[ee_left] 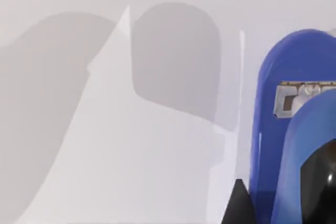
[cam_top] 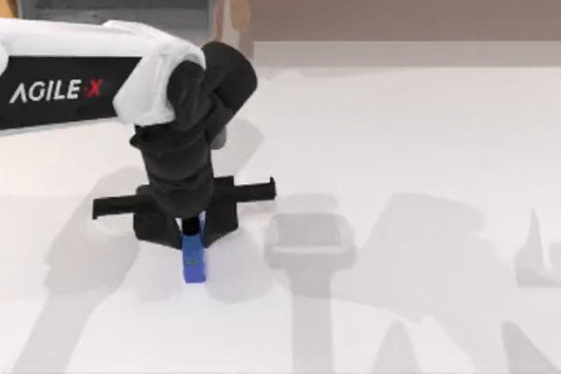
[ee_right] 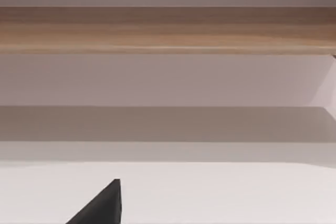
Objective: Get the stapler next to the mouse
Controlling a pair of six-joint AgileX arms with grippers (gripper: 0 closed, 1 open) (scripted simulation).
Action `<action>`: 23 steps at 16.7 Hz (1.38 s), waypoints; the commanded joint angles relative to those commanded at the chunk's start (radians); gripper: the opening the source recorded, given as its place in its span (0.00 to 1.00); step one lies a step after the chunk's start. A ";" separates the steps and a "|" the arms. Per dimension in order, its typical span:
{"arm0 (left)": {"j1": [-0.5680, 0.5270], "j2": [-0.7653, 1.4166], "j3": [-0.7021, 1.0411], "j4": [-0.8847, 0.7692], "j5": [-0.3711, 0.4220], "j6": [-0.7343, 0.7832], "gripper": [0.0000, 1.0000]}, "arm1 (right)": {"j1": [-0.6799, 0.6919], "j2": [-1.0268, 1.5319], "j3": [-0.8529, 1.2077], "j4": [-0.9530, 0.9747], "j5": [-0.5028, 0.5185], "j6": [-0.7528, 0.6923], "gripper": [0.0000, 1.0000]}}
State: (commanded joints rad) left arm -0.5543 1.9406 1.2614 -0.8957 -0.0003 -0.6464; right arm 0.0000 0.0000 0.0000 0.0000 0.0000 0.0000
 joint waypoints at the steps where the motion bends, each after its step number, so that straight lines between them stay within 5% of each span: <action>1: 0.000 -0.007 0.006 -0.008 0.000 0.000 0.00 | 0.000 0.000 0.000 0.000 0.000 0.000 1.00; 7: 0.037 -0.026 -0.007 -0.008 -0.001 0.038 0.00 | 0.000 0.000 0.000 0.000 0.000 0.000 1.00; 17: 0.479 -0.231 -0.214 -0.020 -0.004 0.590 0.00 | 0.000 0.000 0.000 0.000 0.000 0.000 1.00; 23: 0.533 -0.266 -0.242 -0.018 -0.003 0.645 0.00 | 0.000 0.000 0.000 0.000 0.000 0.000 1.00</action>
State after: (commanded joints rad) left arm -0.0214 1.6744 1.0198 -0.9140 -0.0030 -0.0016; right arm 0.0000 0.0000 0.0000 0.0000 0.0000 0.0000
